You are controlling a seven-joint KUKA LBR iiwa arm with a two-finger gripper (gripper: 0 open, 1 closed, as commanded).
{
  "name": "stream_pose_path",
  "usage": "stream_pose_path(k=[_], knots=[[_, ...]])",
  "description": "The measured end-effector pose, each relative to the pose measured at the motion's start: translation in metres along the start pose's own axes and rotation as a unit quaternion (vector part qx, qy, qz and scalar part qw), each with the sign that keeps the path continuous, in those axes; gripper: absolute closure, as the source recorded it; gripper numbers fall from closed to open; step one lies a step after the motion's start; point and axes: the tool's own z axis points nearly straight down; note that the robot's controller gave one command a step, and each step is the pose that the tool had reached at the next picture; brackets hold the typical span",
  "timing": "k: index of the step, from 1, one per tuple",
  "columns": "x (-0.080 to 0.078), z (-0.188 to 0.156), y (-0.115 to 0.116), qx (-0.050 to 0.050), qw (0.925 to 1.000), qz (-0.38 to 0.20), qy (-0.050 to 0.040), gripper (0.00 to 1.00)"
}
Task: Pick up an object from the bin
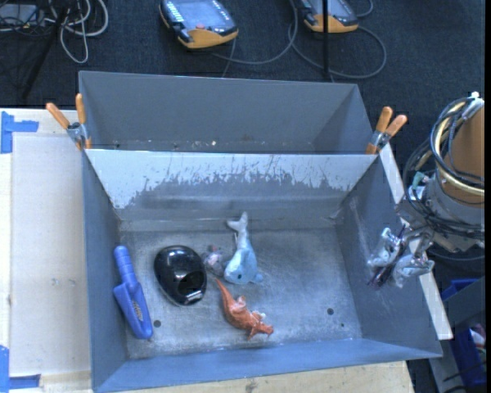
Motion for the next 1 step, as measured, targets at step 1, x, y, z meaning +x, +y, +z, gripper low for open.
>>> stream_pose_path(k=[1], knots=[[-0.0012, -0.0106, -0.0006, 0.000, 1.0000, 0.002, -0.0001, 1.00]])
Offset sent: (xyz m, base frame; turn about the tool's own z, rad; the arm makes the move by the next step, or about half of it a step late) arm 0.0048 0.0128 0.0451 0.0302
